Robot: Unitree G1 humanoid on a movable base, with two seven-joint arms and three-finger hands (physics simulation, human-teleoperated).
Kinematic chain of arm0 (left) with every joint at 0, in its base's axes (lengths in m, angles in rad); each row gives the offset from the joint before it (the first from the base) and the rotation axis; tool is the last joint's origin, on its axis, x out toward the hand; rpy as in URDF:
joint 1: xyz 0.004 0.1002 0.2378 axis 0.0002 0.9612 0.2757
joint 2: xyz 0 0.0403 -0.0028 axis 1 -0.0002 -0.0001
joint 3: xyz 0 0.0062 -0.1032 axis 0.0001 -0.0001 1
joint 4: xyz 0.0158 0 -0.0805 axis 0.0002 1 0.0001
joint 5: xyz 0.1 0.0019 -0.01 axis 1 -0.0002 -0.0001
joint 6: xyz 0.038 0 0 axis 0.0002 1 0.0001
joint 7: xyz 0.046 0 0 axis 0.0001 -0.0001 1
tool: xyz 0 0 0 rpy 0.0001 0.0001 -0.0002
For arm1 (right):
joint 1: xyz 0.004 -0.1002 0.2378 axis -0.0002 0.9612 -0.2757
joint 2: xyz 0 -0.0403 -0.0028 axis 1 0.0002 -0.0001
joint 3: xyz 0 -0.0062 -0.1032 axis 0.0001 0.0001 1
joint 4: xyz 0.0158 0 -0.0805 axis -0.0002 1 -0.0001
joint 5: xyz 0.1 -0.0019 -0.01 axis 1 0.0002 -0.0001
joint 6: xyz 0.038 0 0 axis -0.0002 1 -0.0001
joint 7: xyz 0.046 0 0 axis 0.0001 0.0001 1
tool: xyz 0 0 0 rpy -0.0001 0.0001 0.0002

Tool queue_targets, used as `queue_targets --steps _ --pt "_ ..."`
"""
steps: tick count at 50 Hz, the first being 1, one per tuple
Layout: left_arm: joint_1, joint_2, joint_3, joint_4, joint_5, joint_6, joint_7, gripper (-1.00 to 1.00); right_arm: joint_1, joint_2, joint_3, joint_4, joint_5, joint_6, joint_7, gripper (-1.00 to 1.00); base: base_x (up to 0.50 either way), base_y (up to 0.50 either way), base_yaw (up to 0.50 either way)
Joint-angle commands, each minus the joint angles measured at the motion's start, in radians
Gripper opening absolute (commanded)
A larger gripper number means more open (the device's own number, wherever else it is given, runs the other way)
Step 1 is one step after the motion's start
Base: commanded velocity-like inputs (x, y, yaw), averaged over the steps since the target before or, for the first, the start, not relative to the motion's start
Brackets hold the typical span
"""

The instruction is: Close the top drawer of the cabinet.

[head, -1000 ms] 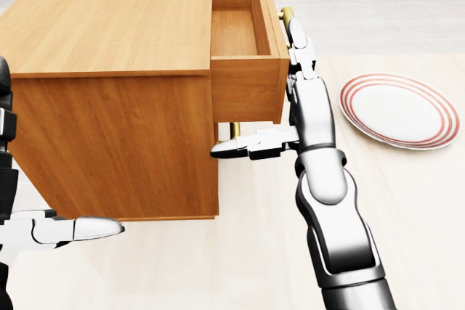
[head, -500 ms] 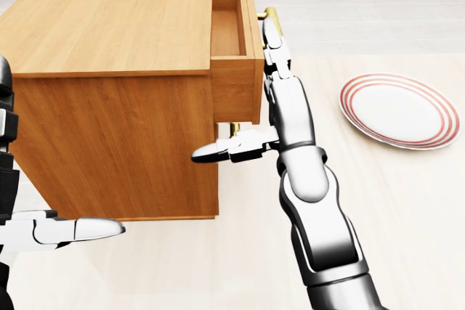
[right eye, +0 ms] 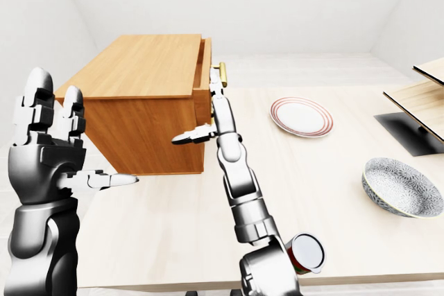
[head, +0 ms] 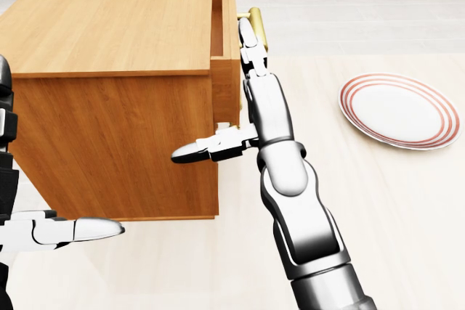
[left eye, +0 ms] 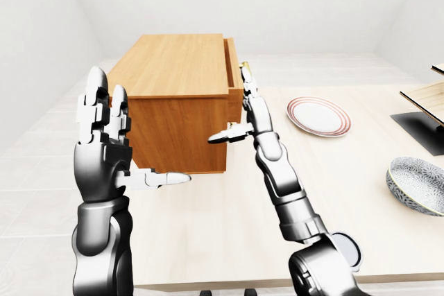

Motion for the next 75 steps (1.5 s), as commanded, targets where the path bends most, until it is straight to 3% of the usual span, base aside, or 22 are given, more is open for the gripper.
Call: queue_targets --steps 1,45,75 --pt "-0.013 -0.003 0.017 -0.003 -0.028 0.000 0.013 1.00 -0.006 0.025 0.037 0.057 0.008 0.000 0.036 1.00 0.00 0.00 0.01" --pt "-0.013 -0.002 0.019 0.016 -0.029 0.000 0.006 1.00 -0.005 0.082 0.073 0.123 -0.047 0.000 0.047 1.00 0.00 0.00 0.00" --pt "-0.015 -0.002 0.018 0.004 -0.030 0.000 0.007 1.00 -0.060 0.135 0.089 0.305 -0.089 0.000 0.038 1.00 0.00 0.00 0.00"
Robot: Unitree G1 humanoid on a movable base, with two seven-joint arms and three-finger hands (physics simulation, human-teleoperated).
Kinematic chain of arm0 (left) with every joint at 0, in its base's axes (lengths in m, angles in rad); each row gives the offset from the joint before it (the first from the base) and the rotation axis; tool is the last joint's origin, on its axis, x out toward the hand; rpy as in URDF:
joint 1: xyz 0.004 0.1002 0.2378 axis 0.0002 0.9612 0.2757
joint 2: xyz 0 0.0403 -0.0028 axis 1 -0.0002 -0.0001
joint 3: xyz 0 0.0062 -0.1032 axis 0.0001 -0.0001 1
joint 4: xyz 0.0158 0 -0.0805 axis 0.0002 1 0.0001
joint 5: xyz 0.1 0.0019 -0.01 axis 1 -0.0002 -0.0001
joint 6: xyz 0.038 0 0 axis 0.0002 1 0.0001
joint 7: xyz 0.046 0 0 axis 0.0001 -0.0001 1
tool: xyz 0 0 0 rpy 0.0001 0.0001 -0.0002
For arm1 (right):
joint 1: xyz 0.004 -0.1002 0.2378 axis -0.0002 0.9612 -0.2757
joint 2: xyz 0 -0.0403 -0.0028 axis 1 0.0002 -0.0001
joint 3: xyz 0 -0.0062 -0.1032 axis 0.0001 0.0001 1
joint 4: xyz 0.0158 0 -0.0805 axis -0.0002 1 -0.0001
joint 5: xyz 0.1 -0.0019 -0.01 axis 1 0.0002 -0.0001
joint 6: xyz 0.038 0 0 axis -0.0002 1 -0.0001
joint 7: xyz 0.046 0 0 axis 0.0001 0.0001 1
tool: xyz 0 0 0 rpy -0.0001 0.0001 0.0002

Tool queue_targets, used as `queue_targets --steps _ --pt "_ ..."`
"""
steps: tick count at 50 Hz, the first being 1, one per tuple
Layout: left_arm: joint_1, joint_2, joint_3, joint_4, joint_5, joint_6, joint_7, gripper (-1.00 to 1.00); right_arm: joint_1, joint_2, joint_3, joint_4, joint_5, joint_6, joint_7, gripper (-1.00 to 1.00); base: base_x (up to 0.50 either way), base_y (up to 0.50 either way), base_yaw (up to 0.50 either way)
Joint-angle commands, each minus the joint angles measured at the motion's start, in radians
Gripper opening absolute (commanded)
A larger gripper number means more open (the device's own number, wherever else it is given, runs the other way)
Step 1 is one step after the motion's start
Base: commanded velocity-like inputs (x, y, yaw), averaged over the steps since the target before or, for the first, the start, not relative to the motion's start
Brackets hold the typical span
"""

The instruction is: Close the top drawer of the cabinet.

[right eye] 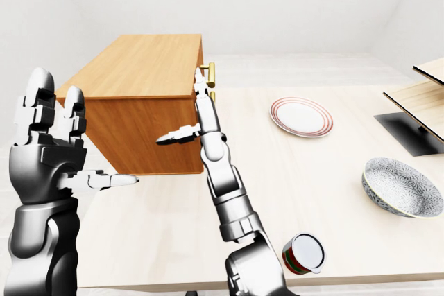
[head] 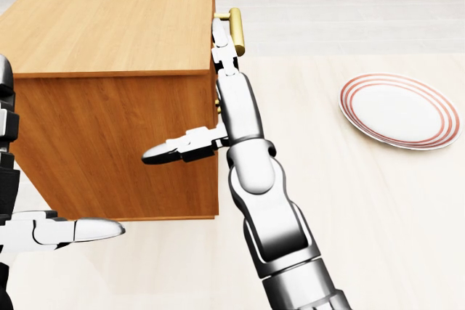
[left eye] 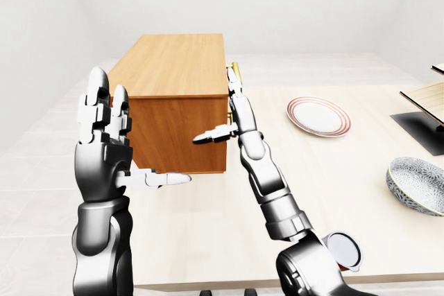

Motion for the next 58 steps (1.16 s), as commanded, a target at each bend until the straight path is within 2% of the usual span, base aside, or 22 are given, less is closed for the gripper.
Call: queue_targets --steps 1,58 --pt "-0.014 -0.003 0.017 0.013 -0.026 0.000 0.010 1.00 -0.007 0.033 0.081 0.217 0.000 0.000 0.081 1.00 0.01 0.00 0.01" --pt "-0.014 -0.001 0.018 -0.003 -0.028 0.000 0.011 1.00 0.018 0.080 0.111 0.231 -0.061 0.000 0.103 1.00 0.00 0.00 0.00"
